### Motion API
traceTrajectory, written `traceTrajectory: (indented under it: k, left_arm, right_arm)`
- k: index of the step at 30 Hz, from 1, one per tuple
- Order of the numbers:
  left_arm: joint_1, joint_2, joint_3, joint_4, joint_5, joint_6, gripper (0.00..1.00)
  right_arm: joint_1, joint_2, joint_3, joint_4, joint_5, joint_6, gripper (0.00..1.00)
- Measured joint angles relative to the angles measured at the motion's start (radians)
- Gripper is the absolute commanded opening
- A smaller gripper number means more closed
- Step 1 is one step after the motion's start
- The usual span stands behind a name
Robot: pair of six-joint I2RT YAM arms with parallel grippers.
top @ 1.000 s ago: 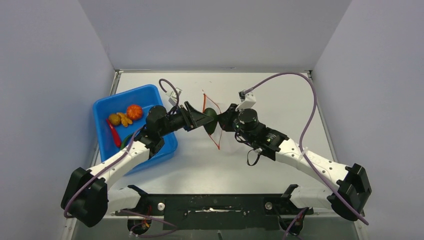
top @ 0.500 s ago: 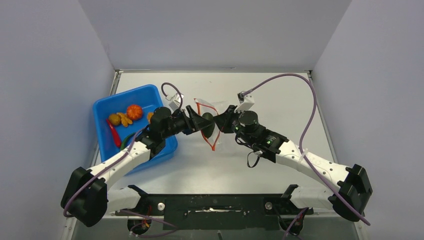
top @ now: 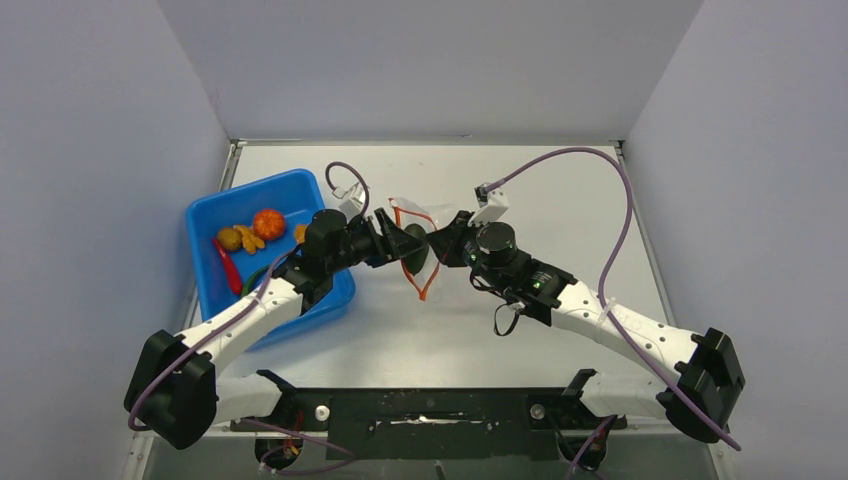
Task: Place the food in the zip-top bag and seal the zipper
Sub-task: Place the fake fruit in the zipper food storage bag.
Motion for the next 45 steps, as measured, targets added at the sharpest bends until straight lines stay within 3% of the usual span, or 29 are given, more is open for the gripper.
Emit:
traceTrajectory:
  k: [11,22,30,38,42,45]
  left_arm:
    - [0.0,-0.001,0.011,-0.021,0.013,0.034,0.68]
    - [0.0,-0.065,0.058,-0.124,-0.018,0.104,0.68]
    - [0.0,-0.156,0.095,-0.246,-0.134,0.181,0.68]
    - [0.0,-0.169,0.084,-0.265,-0.17,0.193,0.68]
    - [0.0,-0.15,0.08,-0.266,-0.171,0.19,0.59]
    - [0.0,-0.131,0.08,-0.267,-0.171,0.184,0.36]
  right_arm:
    - [0.0,0.0,0.0,-0.008,0.012,0.008,0.0]
    - [0.0,0.0,0.0,-0.023,0.016,0.002,0.0]
    - [0.0,-0.008,0.0,-0.032,0.026,-0.002,0.0]
    - [0.0,-0.019,0.0,-0.031,0.033,-0.005,0.0]
    - [0.0,-0.019,0.001,-0.031,0.033,-0.005,0.0]
    - [0.0,-0.018,0.001,-0.031,0.033,-0.002,0.0]
